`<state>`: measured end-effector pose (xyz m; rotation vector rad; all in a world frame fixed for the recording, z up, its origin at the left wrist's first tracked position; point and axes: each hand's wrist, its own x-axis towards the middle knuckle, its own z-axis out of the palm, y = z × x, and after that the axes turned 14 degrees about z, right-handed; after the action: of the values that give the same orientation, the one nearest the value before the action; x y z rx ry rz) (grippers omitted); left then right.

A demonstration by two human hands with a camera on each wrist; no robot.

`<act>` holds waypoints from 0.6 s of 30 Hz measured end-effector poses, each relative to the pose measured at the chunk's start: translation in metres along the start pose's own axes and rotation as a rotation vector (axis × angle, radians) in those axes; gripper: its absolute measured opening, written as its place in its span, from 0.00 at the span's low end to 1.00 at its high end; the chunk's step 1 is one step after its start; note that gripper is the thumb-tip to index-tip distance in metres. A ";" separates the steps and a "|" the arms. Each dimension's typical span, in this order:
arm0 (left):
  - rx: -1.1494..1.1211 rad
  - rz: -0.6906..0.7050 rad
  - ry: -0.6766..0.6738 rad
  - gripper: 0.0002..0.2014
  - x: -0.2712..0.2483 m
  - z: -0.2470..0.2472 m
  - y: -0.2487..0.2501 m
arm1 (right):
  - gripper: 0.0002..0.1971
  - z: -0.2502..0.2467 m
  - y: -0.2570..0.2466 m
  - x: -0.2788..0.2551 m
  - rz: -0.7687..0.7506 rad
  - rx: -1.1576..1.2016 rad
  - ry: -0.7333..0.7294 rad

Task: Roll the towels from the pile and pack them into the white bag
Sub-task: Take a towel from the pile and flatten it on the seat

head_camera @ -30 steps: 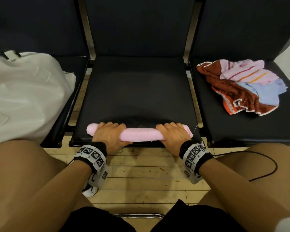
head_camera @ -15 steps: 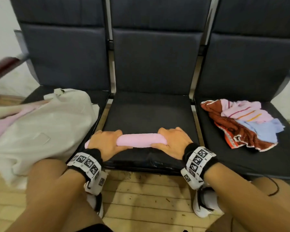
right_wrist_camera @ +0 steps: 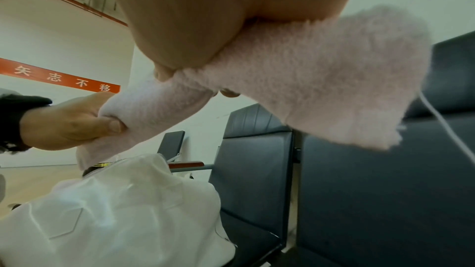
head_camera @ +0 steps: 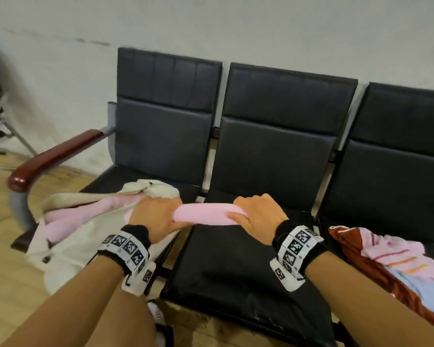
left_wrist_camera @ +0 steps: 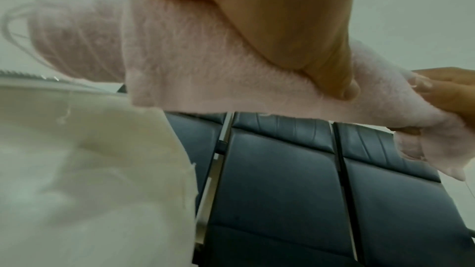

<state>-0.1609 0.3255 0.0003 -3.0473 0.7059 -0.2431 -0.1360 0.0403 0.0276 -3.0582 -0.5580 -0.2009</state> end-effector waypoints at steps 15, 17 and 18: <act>-0.029 -0.252 0.134 0.23 -0.016 0.000 -0.138 | 0.15 -0.029 -0.123 0.122 -0.146 -0.119 0.160; -0.035 -0.295 0.146 0.24 -0.019 0.011 -0.159 | 0.14 -0.029 -0.143 0.133 -0.156 -0.137 0.184; -0.032 -0.316 0.160 0.22 -0.022 0.017 -0.169 | 0.13 -0.026 -0.154 0.139 -0.165 -0.139 0.190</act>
<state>-0.1039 0.4866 -0.0131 -3.1842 0.2271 -0.4850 -0.0647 0.2315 0.0721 -3.0744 -0.8153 -0.5507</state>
